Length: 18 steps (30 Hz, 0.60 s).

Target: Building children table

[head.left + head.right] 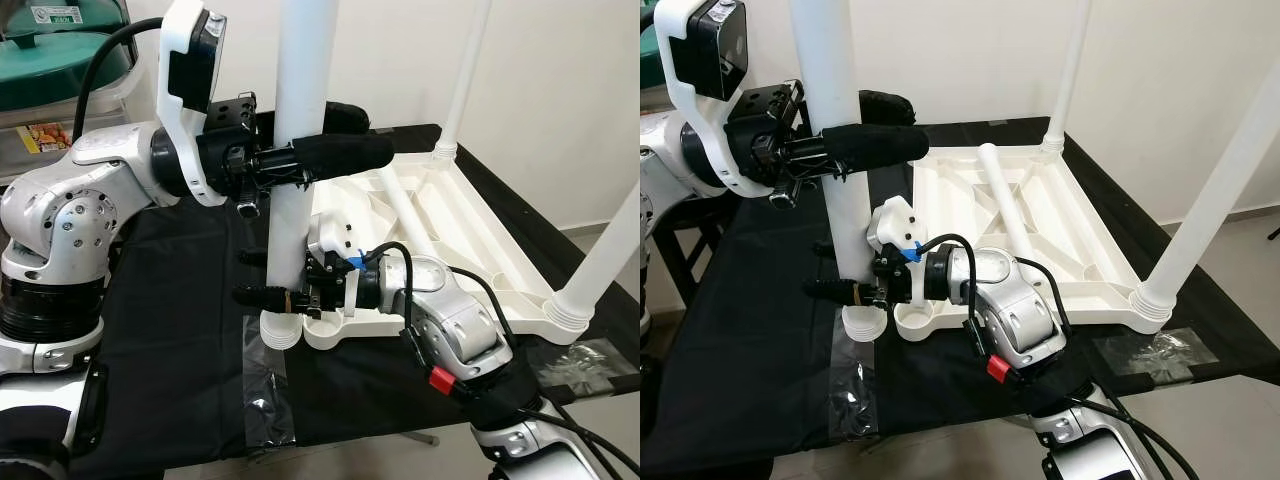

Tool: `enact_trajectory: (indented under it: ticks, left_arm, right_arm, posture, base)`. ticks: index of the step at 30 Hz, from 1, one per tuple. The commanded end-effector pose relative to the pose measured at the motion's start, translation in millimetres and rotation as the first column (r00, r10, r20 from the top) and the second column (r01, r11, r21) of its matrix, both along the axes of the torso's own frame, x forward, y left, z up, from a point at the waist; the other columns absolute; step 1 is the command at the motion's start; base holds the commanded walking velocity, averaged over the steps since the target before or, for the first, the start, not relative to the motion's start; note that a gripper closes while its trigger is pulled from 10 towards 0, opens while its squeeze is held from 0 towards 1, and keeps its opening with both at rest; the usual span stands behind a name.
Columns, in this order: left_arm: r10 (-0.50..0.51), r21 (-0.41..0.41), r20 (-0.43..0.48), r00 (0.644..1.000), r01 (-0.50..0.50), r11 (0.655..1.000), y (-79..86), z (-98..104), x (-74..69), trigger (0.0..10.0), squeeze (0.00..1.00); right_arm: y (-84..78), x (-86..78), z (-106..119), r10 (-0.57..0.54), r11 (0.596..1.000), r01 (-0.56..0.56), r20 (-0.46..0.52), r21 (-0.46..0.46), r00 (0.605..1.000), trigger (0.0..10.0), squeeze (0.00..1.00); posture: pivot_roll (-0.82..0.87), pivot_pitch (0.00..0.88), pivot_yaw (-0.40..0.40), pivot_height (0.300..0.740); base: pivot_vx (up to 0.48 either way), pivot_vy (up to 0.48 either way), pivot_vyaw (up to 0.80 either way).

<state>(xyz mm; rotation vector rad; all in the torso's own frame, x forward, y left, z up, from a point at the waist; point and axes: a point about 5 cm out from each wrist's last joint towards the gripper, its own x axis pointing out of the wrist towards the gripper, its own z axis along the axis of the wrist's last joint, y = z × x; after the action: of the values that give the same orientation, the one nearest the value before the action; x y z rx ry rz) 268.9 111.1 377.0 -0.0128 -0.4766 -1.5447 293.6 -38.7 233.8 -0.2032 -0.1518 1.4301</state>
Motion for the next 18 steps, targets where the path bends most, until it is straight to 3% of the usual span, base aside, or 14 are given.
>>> enact_trajectory:
  ticks: [1,4,6,12,14,16,17,18]
  left_arm:
    - [-0.063,-0.027,0.000,0.998,0.062,0.998,-11.4,6.8,-3.5,10.0,1.00]
    - [-0.056,-0.066,-0.005,0.998,0.056,0.996,-9.4,11.8,-1.5,10.0,1.00]
    - [-0.064,-0.166,-0.006,0.998,0.062,0.984,-2.4,29.3,2.0,10.0,1.00]
    - [-0.066,-0.215,0.027,0.997,0.070,0.974,2.4,39.8,-0.8,10.0,1.00]
    - [0.086,-0.269,0.079,0.993,-0.062,0.961,14.3,49.9,3.6,10.0,1.00]
    - [0.086,-0.269,0.079,0.993,-0.062,0.961,14.3,49.9,3.6,10.0,1.00]
    - [0.187,-0.305,0.085,0.979,-0.153,0.940,22.2,54.7,10.3,10.0,1.00]
    - [0.187,-0.305,0.085,0.979,-0.153,0.940,22.2,54.7,10.3,10.0,1.00]
  right_arm:
    - [14.2,-5.8,-1.9,0.034,0.999,-0.033,0.010,-0.042,0.999,0.0,0.00]
    - [13.6,-5.5,-2.5,0.022,0.999,-0.022,0.009,-0.039,1.000,0.0,0.00]
    - [8.3,-1.3,-2.6,-0.033,0.999,0.033,0.003,-0.020,0.999,0.0,0.00]
    - [0.6,5.0,-1.4,-0.099,0.995,0.099,-0.001,0.000,0.995,0.0,0.00]
    - [-14.2,16.7,7.3,-0.212,0.974,0.212,-0.017,0.077,0.977,0.0,0.00]
    - [-14.2,16.7,7.3,-0.212,0.974,0.212,-0.017,0.077,0.977,0.0,0.00]
    - [-23.4,24.0,15.3,-0.283,0.948,0.286,-0.041,0.143,0.958,0.0,0.00]
    - [-23.4,24.0,15.3,-0.283,0.948,0.286,-0.041,0.143,0.958,0.0,0.00]
  posture:
    - [0.00,0.013,0.017,0.740]
    - [-0.01,0.012,0.020,0.740]
    - [-0.01,0.013,0.019,0.740]
    - [-0.01,0.014,0.017,0.740]
    - [-0.01,0.012,0.011,0.740]
    - [-0.01,0.012,0.011,0.740]
    - [-0.01,0.011,0.011,0.740]
    - [-0.01,0.011,0.011,0.740]
  base:
    - [0.000,0.000,0.00]
    - [0.000,0.000,0.00]
    - [0.000,0.000,0.00]
    - [0.000,0.000,0.00]
    - [0.000,0.000,0.00]
    - [0.000,0.000,0.00]
    - [0.000,0.000,0.00]
    - [0.000,0.000,0.00]
